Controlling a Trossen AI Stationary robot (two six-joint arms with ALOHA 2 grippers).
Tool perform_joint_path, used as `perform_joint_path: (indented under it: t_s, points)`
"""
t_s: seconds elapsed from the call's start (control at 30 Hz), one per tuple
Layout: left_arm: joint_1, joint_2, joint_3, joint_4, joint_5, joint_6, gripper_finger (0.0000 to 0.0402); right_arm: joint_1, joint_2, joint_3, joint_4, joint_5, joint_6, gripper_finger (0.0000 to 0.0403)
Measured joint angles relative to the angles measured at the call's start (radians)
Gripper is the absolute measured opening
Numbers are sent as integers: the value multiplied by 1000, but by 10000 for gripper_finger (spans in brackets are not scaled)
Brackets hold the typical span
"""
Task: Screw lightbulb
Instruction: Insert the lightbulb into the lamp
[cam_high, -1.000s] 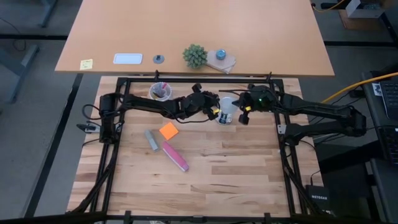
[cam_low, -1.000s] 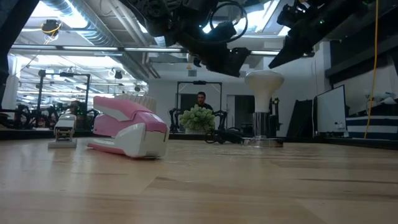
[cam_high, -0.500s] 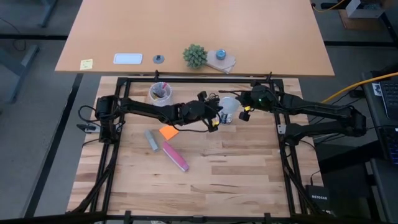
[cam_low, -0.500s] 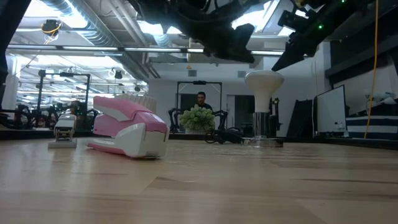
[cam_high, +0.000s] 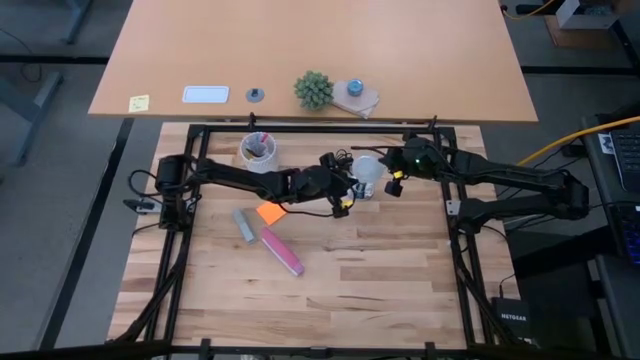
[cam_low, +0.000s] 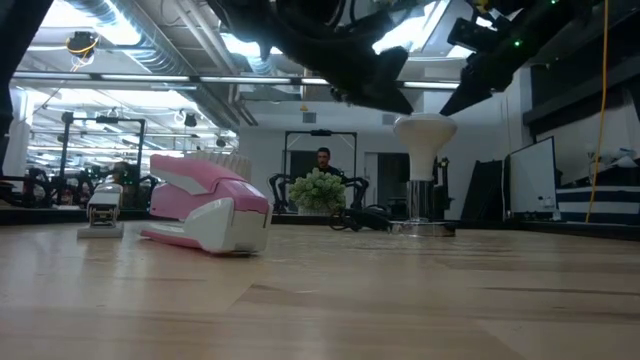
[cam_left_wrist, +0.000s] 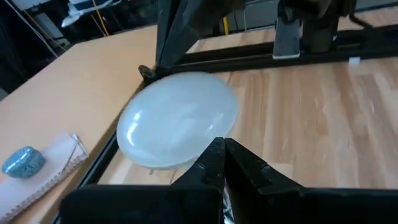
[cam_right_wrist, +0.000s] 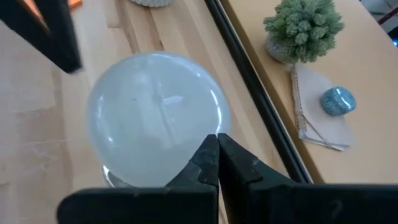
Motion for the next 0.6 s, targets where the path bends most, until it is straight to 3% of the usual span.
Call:
perform_joint_path:
  t_s: [0.37, 0.6]
  points:
    - [11, 20, 0, 6, -8, -26, 0, 0, 2, 0, -23, -52, 42, 3]
    - [11, 20, 0, 2, -76, -27, 0, 0, 4, -18, -4, -92, 78, 3]
